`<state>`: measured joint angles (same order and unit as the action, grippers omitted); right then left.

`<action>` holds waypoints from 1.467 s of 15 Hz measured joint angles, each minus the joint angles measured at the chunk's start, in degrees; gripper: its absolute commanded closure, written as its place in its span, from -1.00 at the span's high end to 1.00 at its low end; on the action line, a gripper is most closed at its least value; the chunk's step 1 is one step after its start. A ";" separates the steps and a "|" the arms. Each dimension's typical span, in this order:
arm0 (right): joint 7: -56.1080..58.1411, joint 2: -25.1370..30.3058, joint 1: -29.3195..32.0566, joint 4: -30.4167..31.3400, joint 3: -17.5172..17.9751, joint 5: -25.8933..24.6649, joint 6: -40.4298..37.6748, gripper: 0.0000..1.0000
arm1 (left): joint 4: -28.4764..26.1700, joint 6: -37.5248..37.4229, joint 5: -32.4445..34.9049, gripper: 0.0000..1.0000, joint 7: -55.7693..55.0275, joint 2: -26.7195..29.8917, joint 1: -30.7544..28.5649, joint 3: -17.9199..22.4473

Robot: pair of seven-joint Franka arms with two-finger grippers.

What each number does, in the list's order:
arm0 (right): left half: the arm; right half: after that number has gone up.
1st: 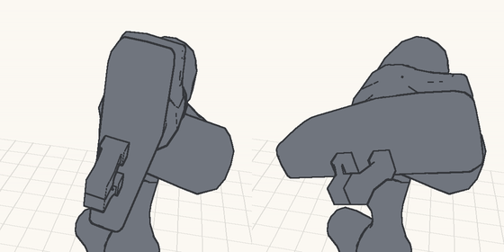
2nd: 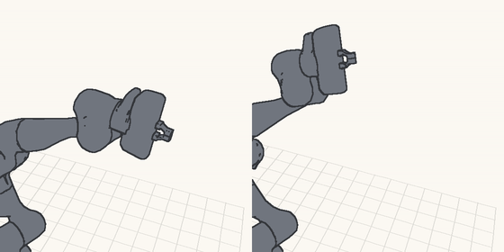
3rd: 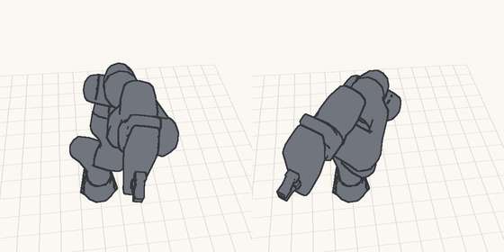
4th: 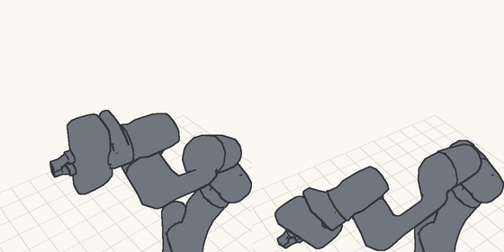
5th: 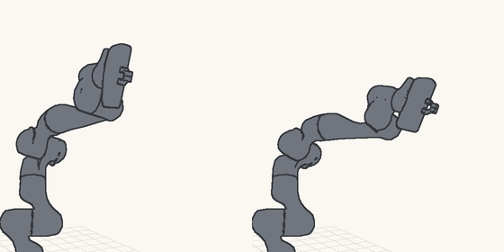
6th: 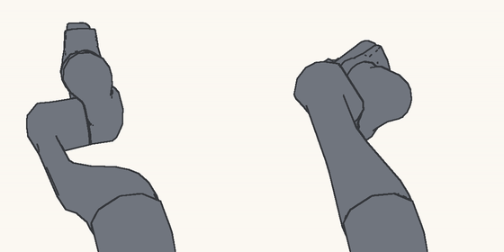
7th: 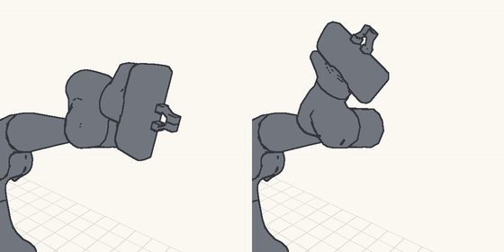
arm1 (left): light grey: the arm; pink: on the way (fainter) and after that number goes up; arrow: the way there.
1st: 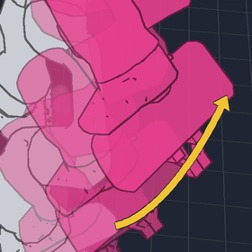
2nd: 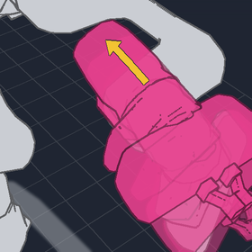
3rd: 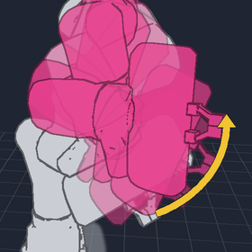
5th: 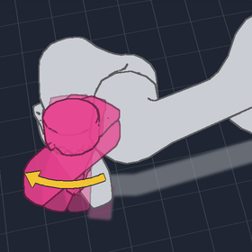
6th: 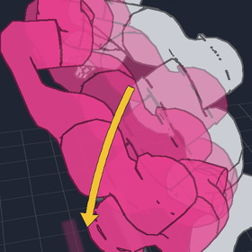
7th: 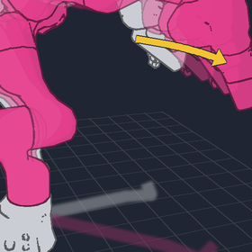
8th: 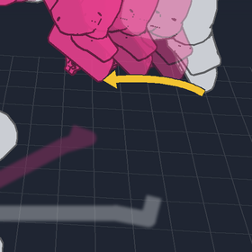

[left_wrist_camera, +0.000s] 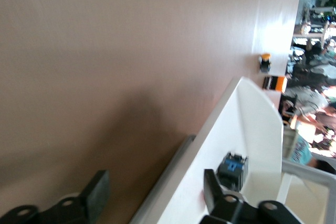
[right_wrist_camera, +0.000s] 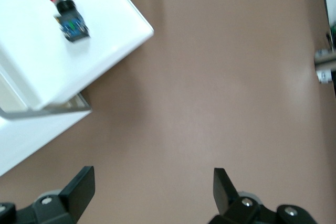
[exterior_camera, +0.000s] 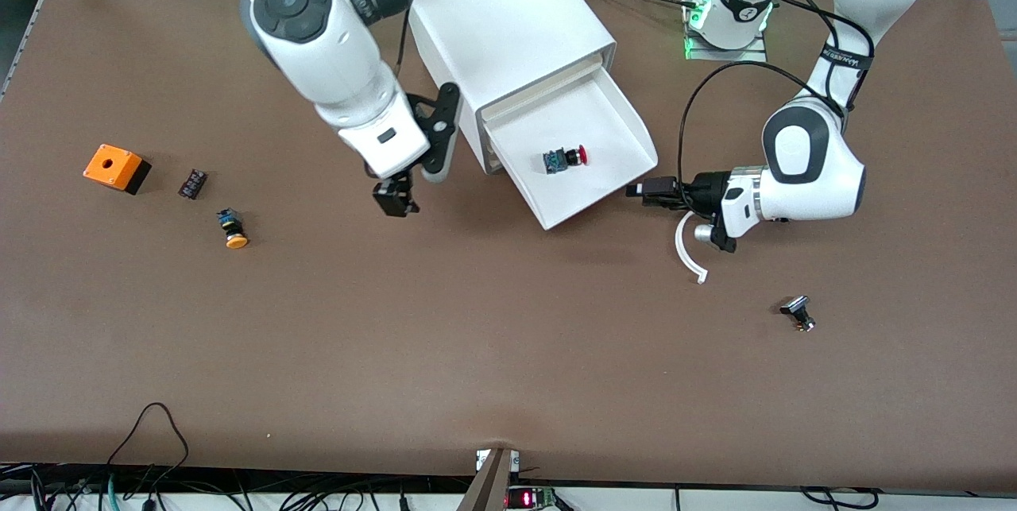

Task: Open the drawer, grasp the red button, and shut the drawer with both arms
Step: 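Lower the right gripper onto the red button while the left gripper withdraws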

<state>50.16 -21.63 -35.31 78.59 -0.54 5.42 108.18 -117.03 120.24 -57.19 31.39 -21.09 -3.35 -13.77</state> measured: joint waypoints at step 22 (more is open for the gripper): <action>1.24 -17.93 -12.16 -11.50 3.99 -3.35 2.15 1.00 | 24.01 -20.13 50.91 1.00 -10.45 14.88 -3.86 12.06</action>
<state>51.40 -39.56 -47.47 67.09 3.45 2.07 110.33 -93.02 100.11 -6.27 20.94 -6.21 -7.21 -1.72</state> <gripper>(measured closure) 0.000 0.000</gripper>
